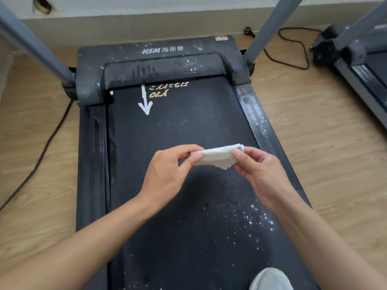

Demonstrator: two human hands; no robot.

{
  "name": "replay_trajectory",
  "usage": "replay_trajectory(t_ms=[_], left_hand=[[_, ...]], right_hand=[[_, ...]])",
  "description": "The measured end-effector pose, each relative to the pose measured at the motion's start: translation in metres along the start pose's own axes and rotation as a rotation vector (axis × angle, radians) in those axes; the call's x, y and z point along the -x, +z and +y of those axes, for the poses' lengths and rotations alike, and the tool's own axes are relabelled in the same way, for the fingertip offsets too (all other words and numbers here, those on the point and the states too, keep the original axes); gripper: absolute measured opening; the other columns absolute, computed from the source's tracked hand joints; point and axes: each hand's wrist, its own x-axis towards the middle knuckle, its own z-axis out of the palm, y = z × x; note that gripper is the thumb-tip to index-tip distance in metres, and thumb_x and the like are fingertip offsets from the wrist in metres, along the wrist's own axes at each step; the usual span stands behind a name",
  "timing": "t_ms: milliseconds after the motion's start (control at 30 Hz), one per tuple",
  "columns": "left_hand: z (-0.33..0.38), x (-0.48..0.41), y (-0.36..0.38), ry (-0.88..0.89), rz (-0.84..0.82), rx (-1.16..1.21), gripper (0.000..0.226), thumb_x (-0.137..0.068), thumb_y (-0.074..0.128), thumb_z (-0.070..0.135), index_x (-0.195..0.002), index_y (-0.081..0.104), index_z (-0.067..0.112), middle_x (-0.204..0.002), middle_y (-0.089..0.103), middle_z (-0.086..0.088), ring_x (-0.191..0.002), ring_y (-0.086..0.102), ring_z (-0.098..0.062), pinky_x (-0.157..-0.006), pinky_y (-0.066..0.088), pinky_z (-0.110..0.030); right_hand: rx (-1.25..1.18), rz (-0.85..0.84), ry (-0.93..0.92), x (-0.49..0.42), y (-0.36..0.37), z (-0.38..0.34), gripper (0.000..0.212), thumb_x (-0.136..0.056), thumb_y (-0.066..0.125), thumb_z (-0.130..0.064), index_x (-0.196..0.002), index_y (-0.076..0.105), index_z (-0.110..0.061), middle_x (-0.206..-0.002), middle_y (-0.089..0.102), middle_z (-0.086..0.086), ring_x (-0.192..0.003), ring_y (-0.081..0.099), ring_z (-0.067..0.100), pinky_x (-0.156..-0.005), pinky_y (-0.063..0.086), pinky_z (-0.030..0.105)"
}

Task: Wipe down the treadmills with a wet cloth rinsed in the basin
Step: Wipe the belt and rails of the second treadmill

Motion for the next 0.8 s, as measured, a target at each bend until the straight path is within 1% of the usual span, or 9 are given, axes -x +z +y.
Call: replay_trajectory(t_ms=[67,133,167,267,333,433,533,667,800], left_hand=[[-0.001,0.001,0.000,0.035,0.072,-0.062,0.012,-0.096,0.073,0.036,-0.105,0.081,0.035,-0.099,0.074,0.025,-0.095,0.070,-0.007,-0.084,0.055,-0.032],[-0.003,-0.001,-0.001,0.070,0.116,-0.104,0.008,-0.092,0.078,0.035,-0.100,0.081,0.034,-0.102,0.064,0.018,-0.101,0.063,-0.008,-0.085,0.050,-0.022],[-0.005,-0.002,-0.002,0.077,0.105,-0.109,0.006,-0.091,0.078,0.035,-0.097,0.079,0.033,-0.103,0.058,0.015,-0.103,0.060,-0.010,-0.086,0.048,-0.020],[-0.018,-0.008,-0.008,0.101,-0.077,-0.058,0.006,-0.097,0.073,0.033,-0.095,0.070,0.028,-0.105,0.065,0.011,-0.103,0.063,-0.016,-0.090,0.053,-0.037],[-0.028,-0.010,-0.013,0.025,-0.187,-0.024,0.009,-0.101,0.068,0.035,-0.098,0.064,0.027,-0.101,0.071,0.007,-0.098,0.067,-0.019,-0.089,0.054,-0.047],[-0.037,-0.012,-0.029,0.023,-0.171,-0.046,0.012,-0.101,0.067,0.035,-0.098,0.062,0.024,-0.095,0.071,0.007,-0.093,0.069,-0.019,-0.087,0.055,-0.047],[-0.038,-0.010,-0.060,0.139,-0.010,-0.099,0.013,-0.098,0.073,0.025,-0.102,0.069,0.014,-0.099,0.075,0.006,-0.097,0.072,-0.015,-0.090,0.057,-0.044],[-0.046,0.019,-0.105,0.221,0.166,-0.286,0.014,-0.097,0.076,0.020,-0.107,0.074,0.011,-0.108,0.077,0.006,-0.101,0.073,-0.012,-0.091,0.057,-0.044],[-0.082,0.070,-0.108,0.114,0.147,-0.305,0.017,-0.096,0.077,0.018,-0.111,0.075,0.012,-0.117,0.075,0.008,-0.111,0.071,-0.010,-0.094,0.057,-0.042]], right_hand=[[0.120,0.005,-0.011,-0.002,-0.002,-0.003,0.020,-0.089,0.081,-0.029,-0.103,0.083,-0.016,-0.106,0.080,0.007,-0.099,0.069,0.012,-0.097,0.056,0.029],[0.245,0.022,-0.051,-0.004,-0.003,-0.005,0.018,-0.090,0.081,-0.033,-0.098,0.083,-0.018,-0.090,0.075,0.004,-0.082,0.060,0.004,-0.078,0.051,0.015],[0.294,0.031,-0.068,-0.006,-0.004,-0.004,0.020,-0.089,0.081,-0.036,-0.096,0.083,-0.018,-0.085,0.071,0.001,-0.074,0.055,0.003,-0.070,0.047,0.015],[0.399,-0.007,-0.023,-0.010,-0.004,-0.004,0.026,-0.090,0.081,-0.039,-0.093,0.080,-0.013,-0.072,0.063,-0.003,-0.060,0.045,0.007,-0.062,0.038,0.023],[0.447,-0.079,0.051,-0.014,0.002,-0.004,0.027,-0.092,0.080,-0.038,-0.095,0.079,-0.011,-0.070,0.069,-0.002,-0.058,0.047,0.013,-0.058,0.038,0.024],[0.434,-0.186,0.126,-0.023,0.023,-0.005,0.025,-0.097,0.075,-0.036,-0.106,0.076,-0.013,-0.090,0.082,0.002,-0.061,0.062,0.013,-0.061,0.040,0.025],[0.343,-0.267,0.095,-0.034,0.055,-0.009,0.020,-0.102,0.069,-0.031,-0.112,0.075,-0.015,-0.102,0.082,0.003,-0.071,0.070,0.011,-0.065,0.041,0.025],[0.308,-0.397,0.018,-0.029,0.094,-0.015,0.019,-0.101,0.071,-0.028,-0.115,0.075,-0.016,-0.104,0.082,0.005,-0.079,0.070,0.014,-0.069,0.043,0.028],[0.501,-0.483,0.034,-0.006,0.105,0.016,0.014,-0.100,0.071,-0.024,-0.112,0.077,-0.022,-0.100,0.082,-0.002,-0.082,0.074,0.015,-0.075,0.048,0.034]])
